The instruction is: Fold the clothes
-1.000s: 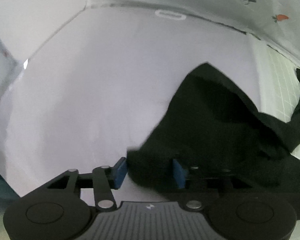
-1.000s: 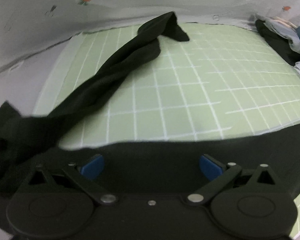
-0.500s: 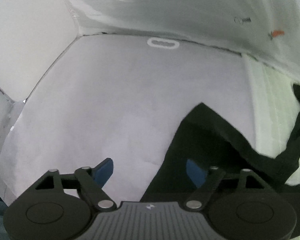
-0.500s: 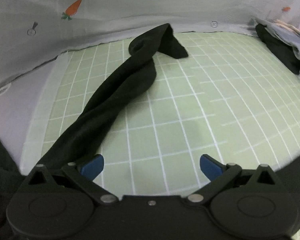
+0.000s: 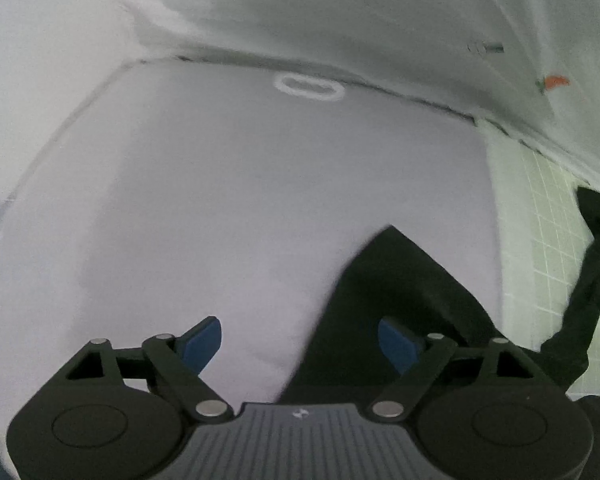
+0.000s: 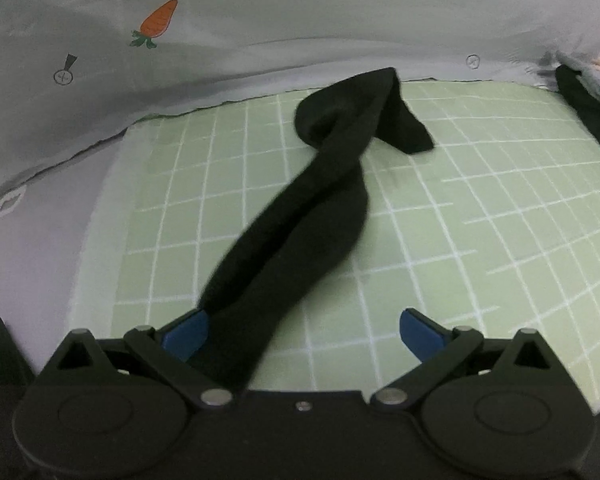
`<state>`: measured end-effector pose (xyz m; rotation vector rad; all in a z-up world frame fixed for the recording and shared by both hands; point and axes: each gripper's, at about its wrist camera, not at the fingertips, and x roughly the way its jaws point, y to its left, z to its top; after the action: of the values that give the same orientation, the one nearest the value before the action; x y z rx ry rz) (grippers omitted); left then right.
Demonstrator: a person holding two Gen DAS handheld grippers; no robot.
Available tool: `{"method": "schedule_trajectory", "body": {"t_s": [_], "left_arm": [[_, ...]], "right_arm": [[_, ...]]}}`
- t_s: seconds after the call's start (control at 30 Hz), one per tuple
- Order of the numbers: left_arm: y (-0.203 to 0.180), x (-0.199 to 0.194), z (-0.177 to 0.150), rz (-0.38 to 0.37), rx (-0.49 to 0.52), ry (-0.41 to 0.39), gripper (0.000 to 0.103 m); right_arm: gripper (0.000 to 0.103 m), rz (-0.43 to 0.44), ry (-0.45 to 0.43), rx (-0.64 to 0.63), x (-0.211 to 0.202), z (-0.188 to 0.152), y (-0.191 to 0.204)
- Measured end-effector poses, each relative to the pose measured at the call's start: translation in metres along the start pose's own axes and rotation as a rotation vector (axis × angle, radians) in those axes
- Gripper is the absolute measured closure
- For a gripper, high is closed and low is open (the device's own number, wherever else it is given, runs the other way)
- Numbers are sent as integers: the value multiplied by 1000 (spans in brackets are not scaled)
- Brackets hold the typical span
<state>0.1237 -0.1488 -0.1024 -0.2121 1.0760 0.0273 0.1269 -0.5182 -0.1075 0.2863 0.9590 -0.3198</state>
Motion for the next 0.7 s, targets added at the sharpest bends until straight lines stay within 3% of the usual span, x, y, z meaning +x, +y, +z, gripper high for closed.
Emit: {"method": "schedule_trajectory", "body": {"t_s": [0.17, 0.37, 0.53, 0.57, 0.67, 0.7], "left_arm": [[-25, 36, 15, -97, 41, 14, 17], [-35, 62, 38, -192, -57, 74, 17], [-50, 84, 50, -128, -79, 147, 22], [-53, 85, 51, -105, -76, 155, 24], [-62, 85, 52, -28, -65, 159, 43], [-64, 84, 52, -4, -60, 156, 57]], "right_arm": [[0, -14, -3, -10, 14, 10, 6], [3, -26, -16, 23, 26, 28, -7], [20, 19, -13, 139, 40, 43, -31], [29, 34, -15, 154, 41, 44, -34], [57, 69, -11, 140, 44, 48, -36], [68, 84, -11, 123, 45, 49, -34]]}}
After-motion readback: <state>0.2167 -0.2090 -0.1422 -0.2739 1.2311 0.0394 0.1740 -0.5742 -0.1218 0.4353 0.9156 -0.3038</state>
